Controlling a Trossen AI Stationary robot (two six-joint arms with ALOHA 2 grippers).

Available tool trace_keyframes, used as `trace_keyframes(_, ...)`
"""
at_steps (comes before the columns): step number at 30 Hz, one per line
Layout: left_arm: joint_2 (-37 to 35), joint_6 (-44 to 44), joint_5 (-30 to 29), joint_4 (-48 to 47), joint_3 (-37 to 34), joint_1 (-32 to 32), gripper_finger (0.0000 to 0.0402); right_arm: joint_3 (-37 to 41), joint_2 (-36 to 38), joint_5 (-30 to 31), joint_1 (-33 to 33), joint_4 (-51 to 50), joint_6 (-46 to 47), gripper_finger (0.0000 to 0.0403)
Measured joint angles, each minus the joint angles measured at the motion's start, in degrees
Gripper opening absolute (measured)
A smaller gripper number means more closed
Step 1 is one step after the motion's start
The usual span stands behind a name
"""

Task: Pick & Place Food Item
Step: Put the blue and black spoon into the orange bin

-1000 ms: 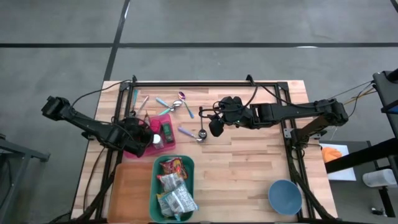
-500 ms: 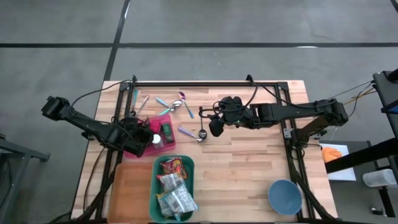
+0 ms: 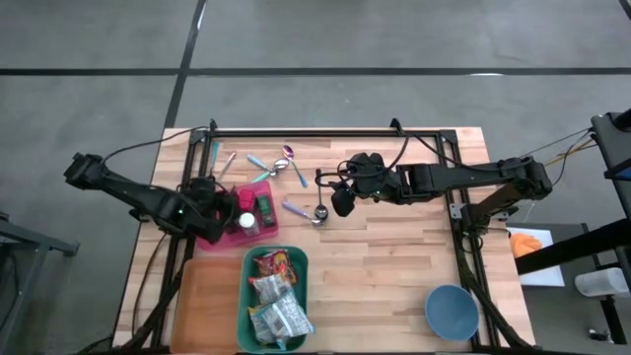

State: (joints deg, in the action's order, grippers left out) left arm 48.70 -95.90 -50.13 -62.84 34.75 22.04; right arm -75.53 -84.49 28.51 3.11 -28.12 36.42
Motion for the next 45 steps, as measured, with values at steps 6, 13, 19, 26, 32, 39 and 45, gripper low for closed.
trace_keyframes(6, -2.06, 6.35, -4.02, 0.05, 4.38, 0.0, 0.0179, 0.0, 0.0, 0.0, 0.0, 0.0, 0.0, 0.0233)
trace_keyframes(13, -3.98, 25.42, -6.94, 7.46, 8.55, 0.0, 0.0179, 0.0, -0.02, 0.0, 0.0, 0.0, 0.0, 0.0233)
trace_keyframes(19, -6.29, 37.44, -7.12, 14.77, 10.25, 0.0, 0.0179, 0.0, -0.02, 0.0, 0.0, 0.0, 0.0, 0.0233)
trace_keyframes(26, -11.15, 54.1, -3.11, 25.86, 8.93, 0.0, 0.0179, 0.0, -0.02, 0.0, 0.0, 0.0, 0.0, 0.0233)
trace_keyframes(32, -14.9, 61.0, -0.45, 28.53, 8.76, -0.11, 0.0179, 0.0, -0.02, 0.0, -0.01, 0.01, 0.0, 0.0233)
trace_keyframes(39, -15.97, 59.48, 1.65, 25.95, 8.72, -3.61, 0.0179, 0.0, -0.07, 0.0, -0.02, 0.0, -0.02, 0.0233)
trace_keyframes(45, -15.53, 61.0, 5.87, 26.64, 8.67, -7.0, 0.0179, 0.0, -0.11, 0.0, 0.0, 0.02, 0.0, 0.0233)
